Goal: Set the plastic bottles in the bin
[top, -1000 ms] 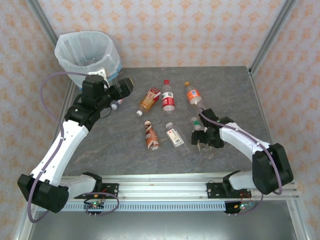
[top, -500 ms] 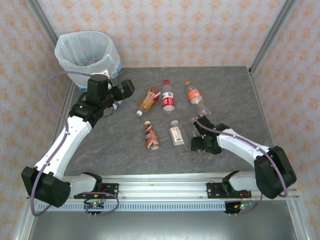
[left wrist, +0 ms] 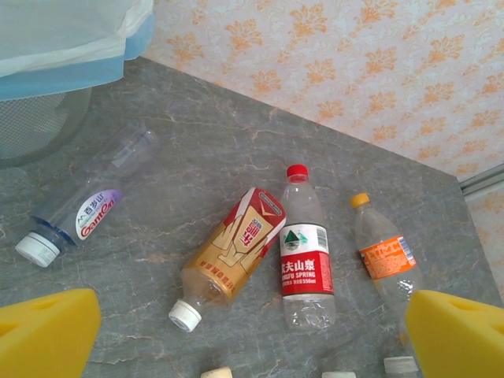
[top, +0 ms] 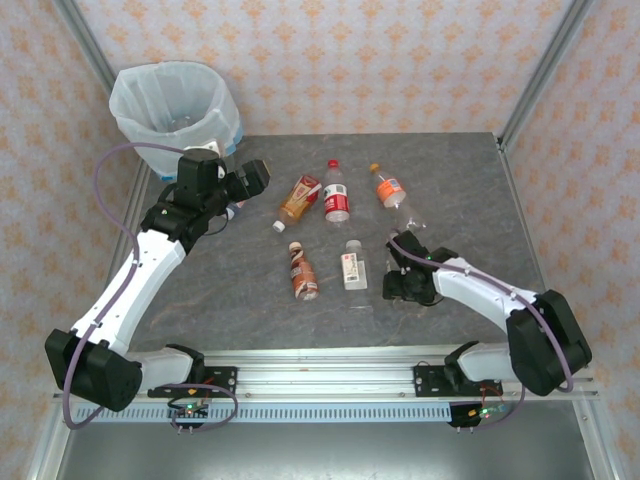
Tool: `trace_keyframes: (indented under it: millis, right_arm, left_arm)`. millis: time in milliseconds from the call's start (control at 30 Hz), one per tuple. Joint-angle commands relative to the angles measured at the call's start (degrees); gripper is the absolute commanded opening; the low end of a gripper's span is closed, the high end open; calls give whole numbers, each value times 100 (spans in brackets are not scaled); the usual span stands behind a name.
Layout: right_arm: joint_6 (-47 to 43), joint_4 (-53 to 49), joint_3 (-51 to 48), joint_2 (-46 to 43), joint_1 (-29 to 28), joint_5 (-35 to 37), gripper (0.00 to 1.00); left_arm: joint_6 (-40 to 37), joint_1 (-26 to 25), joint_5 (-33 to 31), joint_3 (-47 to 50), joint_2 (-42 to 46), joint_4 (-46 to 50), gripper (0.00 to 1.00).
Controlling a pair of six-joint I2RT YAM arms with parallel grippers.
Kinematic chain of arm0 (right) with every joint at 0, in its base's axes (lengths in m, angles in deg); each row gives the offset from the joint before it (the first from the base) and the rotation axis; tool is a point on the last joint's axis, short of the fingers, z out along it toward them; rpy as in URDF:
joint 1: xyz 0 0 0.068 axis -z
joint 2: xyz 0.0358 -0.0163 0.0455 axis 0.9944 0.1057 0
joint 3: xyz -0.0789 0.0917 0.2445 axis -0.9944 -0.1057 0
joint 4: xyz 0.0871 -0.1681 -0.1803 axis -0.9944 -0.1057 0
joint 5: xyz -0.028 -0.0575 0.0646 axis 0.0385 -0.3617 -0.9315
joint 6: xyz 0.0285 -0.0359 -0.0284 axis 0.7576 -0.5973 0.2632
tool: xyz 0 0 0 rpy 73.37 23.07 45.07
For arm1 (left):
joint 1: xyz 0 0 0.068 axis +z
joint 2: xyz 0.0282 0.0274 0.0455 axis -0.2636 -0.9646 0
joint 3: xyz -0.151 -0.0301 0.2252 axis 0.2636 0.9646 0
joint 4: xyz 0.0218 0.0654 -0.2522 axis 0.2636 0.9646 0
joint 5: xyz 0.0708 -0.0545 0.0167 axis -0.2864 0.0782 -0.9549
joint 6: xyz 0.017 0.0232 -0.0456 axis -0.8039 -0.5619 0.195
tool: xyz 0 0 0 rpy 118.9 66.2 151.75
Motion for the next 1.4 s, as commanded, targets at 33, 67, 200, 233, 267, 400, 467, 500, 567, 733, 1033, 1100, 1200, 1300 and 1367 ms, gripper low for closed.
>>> trace_keyframes:
  millis: [33, 67, 200, 233, 267, 400, 467, 500, 567, 733, 1033, 1100, 1200, 1300, 1367]
  right_arm:
    - [-117, 238, -186, -448, -41, -40, 58]
    - [-149, 266, -212, -547, -37, -64, 55]
    - [-203, 308, -274, -911, -37, -68, 41]
    - [-229, 324, -281, -988, -40, -72, 38]
    - [-226, 330, -280, -1068, -44, -82, 35]
    - [-283, 429, -274, -1369, -45, -174, 25]
    - [-338, 491, -280, -1523, -41, -203, 21]
    - [-372, 522, -284, -1613, -41, -196, 18]
    - [-423, 583, -284, -1786, -43, -213, 13]
    - [-450, 1045, -328, -2223, -45, -505, 0]
    - [-8, 3093, -530, -2325, -41, -2055, 0]
    - [115, 3442, -479, -2206, -41, -2265, 0]
    - [162, 3591, -212, -1936, -99, -2521, 0]
    - [-40, 3674, 64, -1720, -395, -2355, 0]
    - [-195, 3667, 273, -1481, -558, -2366, 0]
  left_arm:
    - [-3, 7, -168, 80, -67, 78, 100]
    - [-1, 12, -164, 82, -73, 87, 100]
    - [-1, 13, -167, 101, -47, 91, 100]
    - [4, 12, -157, 112, -44, 84, 100]
    - [11, 11, -164, 121, -39, 75, 100]
    - [35, 6, -137, 142, -22, 66, 100]
    - [32, 7, -133, 154, -22, 68, 100]
    - [33, 5, -129, 151, -14, 71, 100]
    - [32, 10, -100, 166, -6, 81, 100]
    - [34, 9, 40, 173, 13, 10, 100]
    - [35, 16, 313, 208, 12, -138, 100]
    - [197, 16, 339, 211, 8, -146, 100]
    - [210, 8, 380, 214, -21, -145, 100]
    - [184, 5, 606, 236, -54, -216, 100]
    - [167, 11, 968, 276, -64, -351, 100]
